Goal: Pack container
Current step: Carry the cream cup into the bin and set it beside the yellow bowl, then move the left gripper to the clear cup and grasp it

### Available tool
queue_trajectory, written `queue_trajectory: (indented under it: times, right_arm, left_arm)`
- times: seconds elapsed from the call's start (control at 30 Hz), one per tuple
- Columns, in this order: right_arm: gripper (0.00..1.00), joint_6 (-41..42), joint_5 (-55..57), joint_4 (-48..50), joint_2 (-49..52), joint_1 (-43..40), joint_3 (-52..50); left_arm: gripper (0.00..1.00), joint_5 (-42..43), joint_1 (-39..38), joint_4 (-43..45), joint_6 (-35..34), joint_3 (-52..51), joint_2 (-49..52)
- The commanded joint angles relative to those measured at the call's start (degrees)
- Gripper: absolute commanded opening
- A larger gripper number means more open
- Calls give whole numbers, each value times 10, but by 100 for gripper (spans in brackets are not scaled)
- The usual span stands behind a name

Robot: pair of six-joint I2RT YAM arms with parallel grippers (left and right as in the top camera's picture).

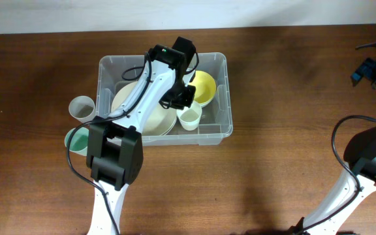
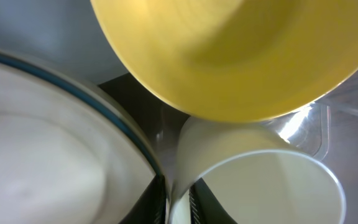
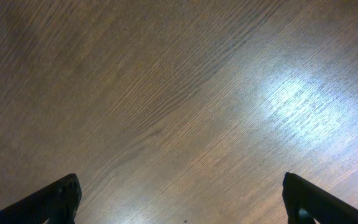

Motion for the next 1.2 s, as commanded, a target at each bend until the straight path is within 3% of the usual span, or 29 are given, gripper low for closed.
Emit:
queue_trajectory:
  times: [0.0,0.2,0.33,0.4,0.47,0.57,0.7,0.8,0.97,1.17]
  right_arm:
    - [99,4,5,0,-12,0,-2]
    - [99,4,5,0,-12,0,-2]
    - [99,4,5,0,-12,0,-2]
    - [99,4,5,0,-12,0,-2]
    - [99,4,5,0,-12,0,-2]
    - [99,4,5,0,-12,0,-2]
    - [99,4,5,0,-12,0,-2]
    - [99,4,5,0,-12,0,-2]
    - [99,4,5,0,-12,0,-2]
    - [99,4,5,0,-12,0,-2]
  left_arm:
    - [24,-7,0,2,-3,-2,5]
    - [29,-7,0,1,24,14,4]
    - [33,-7,2,-17,23,90,4]
    - [41,-7,4,-30,23,149,4]
    - [61,-14,9,-49,23,212,4]
    - [99,-56,26,-112,20,316,4]
    - [99,-154,71,-224,-59,426,4]
    - [99,-137,143,-224,-98,431,-18]
    - [99,-25,262,-224,-99,416,-27]
    - [99,-23,378,-224,-99,286,-27]
